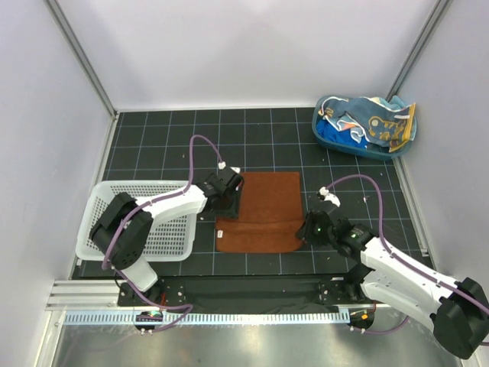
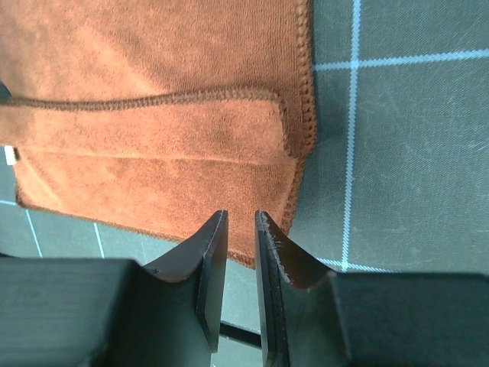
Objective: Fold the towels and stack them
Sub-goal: Fold the towel
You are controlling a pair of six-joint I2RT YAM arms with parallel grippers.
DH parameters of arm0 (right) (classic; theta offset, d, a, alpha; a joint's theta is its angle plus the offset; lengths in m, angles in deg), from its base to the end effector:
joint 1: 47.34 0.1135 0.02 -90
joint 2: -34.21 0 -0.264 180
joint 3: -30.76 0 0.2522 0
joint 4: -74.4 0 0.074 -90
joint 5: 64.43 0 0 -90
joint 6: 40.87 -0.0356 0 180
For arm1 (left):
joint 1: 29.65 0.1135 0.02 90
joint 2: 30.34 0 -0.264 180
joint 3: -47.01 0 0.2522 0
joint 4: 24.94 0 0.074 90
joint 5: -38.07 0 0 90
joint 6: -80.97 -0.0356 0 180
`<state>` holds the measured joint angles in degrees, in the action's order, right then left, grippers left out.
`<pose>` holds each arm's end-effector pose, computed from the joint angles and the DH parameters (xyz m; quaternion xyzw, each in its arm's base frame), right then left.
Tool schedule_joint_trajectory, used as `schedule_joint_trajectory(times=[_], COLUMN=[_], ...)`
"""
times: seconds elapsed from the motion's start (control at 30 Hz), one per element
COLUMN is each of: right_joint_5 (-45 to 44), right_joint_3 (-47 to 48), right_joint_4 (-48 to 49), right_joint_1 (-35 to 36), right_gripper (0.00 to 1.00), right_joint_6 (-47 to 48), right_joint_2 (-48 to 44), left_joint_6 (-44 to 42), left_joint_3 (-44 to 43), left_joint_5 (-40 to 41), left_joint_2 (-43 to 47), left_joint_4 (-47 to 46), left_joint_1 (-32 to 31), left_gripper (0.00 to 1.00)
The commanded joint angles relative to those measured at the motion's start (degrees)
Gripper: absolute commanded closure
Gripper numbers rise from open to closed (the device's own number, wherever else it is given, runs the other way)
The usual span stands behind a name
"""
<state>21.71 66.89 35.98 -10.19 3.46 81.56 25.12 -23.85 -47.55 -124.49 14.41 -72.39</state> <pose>0.1285 0.0944 0.1751 0.0813 0.9346 0.2043 0.2795 0.2377 -0.2159 0.1798 0.0637 0.9689 -0.1179 0.2082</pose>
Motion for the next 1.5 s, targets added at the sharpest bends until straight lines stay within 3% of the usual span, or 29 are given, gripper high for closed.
schedule_joint_trajectory(times=[0.0,0.4,0.9,1.2,1.47], right_joint_5=[-3.34,-11.87,-11.97,-10.99,-9.24], right_joint_3=[4.43,13.31,19.2,14.2,6.99], right_joint_4=[0.67,2.51,8.67,8.67,4.63], right_joint_1=[0.3,0.3,0.21,0.21,0.3], right_gripper=[0.72,0.71,0.71,0.71,0.71], right_joint_6=[0.93,5.24,7.96,6.91,5.16], right_joint_2=[1.51,11.08,28.67,24.81,13.57], left_joint_6=[0.04,0.39,1.79,2.94,3.82], left_joint_3=[1.64,4.8,10.34,12.8,14.82], left_joint_5=[-1.48,-4.2,-10.09,-10.09,-10.71], left_joint_2=[0.28,3.62,8.98,12.06,14.87], left_joint_4=[-2.64,-3.7,-5.37,-5.63,-5.54], left_joint_1=[-0.24,-0.85,-2.78,-4.81,-5.51], left_gripper=[0.6,0.61,0.61,0.61,0.61])
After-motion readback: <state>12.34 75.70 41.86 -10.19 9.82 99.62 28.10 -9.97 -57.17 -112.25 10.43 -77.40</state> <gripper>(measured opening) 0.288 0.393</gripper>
